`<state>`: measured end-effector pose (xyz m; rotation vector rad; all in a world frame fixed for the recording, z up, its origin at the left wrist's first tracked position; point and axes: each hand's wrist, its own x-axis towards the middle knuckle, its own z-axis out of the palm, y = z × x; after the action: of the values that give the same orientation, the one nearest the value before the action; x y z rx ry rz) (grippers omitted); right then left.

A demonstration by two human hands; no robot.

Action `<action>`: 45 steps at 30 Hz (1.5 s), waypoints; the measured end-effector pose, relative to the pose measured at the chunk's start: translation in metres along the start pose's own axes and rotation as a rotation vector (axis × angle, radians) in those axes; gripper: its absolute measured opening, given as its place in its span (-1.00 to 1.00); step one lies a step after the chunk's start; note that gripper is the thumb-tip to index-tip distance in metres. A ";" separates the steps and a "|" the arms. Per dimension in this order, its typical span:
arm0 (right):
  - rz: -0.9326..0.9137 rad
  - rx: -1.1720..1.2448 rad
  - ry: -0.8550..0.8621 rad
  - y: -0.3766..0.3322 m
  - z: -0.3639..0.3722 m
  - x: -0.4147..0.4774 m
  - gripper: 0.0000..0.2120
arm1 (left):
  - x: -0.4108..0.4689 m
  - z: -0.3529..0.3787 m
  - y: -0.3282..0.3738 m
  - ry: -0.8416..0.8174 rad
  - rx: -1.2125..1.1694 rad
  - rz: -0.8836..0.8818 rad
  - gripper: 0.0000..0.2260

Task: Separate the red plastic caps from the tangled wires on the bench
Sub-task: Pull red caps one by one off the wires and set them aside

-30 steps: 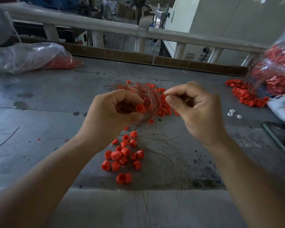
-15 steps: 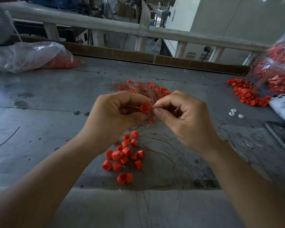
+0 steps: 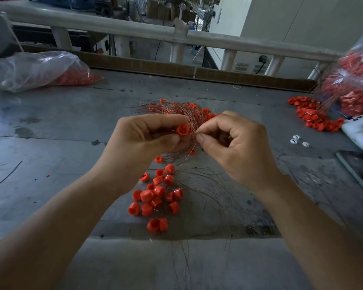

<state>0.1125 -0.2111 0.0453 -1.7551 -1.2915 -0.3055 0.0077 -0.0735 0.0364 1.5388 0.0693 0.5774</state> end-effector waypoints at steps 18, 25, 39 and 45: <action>0.169 0.255 -0.137 -0.005 -0.002 0.000 -0.87 | 0.000 -0.004 0.003 -0.157 -0.275 -0.076 -0.78; 0.278 0.404 -0.176 -0.008 -0.002 0.001 -0.94 | 0.001 -0.002 0.001 -0.141 -0.351 -0.120 -0.80; 0.543 0.216 0.030 0.047 -0.016 0.013 -0.87 | 0.001 -0.001 -0.002 -0.090 -0.405 -0.184 -0.79; 0.477 -0.311 -0.098 0.075 -0.003 0.006 -0.94 | 0.001 0.000 -0.001 -0.059 -0.416 -0.196 -0.79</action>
<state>0.1804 -0.2129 0.0127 -2.3027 -0.8827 -0.1512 0.0091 -0.0735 0.0360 1.1278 0.0497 0.3620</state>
